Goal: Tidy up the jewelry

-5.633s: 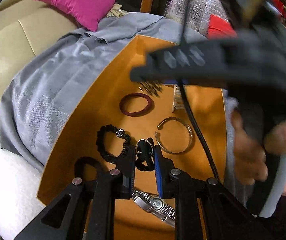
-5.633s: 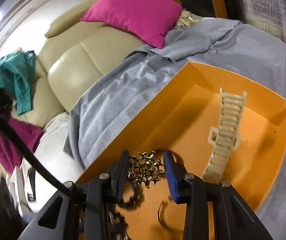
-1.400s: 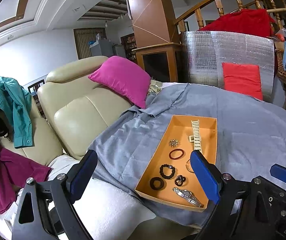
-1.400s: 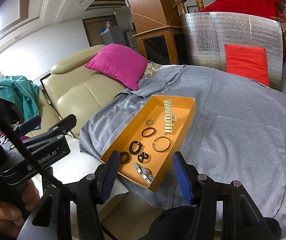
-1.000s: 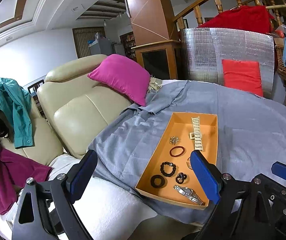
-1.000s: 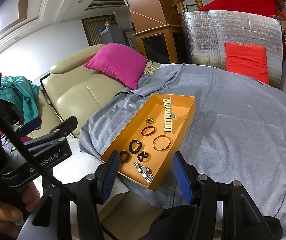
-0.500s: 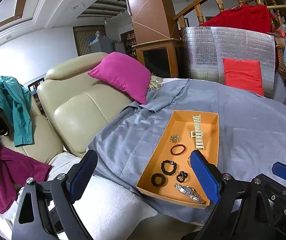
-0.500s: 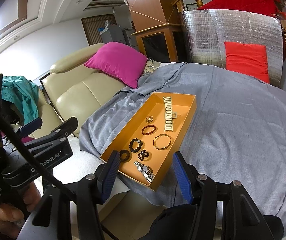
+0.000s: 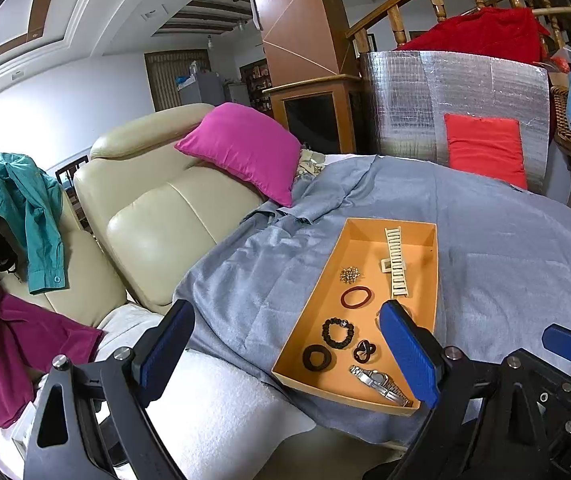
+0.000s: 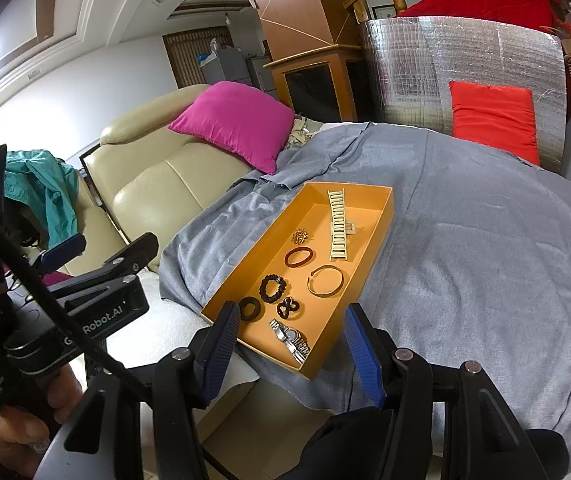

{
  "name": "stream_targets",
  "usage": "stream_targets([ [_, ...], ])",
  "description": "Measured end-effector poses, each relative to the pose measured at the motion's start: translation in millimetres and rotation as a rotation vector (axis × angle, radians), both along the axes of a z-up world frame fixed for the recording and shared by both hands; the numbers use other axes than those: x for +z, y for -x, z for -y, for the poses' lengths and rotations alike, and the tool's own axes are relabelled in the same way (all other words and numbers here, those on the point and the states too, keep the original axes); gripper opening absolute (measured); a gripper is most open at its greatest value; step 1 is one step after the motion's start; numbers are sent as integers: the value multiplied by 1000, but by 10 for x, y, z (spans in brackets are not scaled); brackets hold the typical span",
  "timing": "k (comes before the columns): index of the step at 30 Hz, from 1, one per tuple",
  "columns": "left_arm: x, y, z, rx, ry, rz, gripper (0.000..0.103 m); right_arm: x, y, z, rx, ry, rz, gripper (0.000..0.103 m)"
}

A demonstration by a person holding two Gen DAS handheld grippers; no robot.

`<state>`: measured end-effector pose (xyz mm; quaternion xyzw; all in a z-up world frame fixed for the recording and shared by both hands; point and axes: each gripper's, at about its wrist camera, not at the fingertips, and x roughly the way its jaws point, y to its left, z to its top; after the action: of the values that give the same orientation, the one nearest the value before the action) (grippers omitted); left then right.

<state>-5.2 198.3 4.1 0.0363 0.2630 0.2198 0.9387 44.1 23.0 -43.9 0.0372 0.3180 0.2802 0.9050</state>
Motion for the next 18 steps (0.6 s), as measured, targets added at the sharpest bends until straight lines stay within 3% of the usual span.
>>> stream_targets([
  [18,-15,-6,-39,5,-1,-1,94,-43,-2,-34,13,6,-8,58],
])
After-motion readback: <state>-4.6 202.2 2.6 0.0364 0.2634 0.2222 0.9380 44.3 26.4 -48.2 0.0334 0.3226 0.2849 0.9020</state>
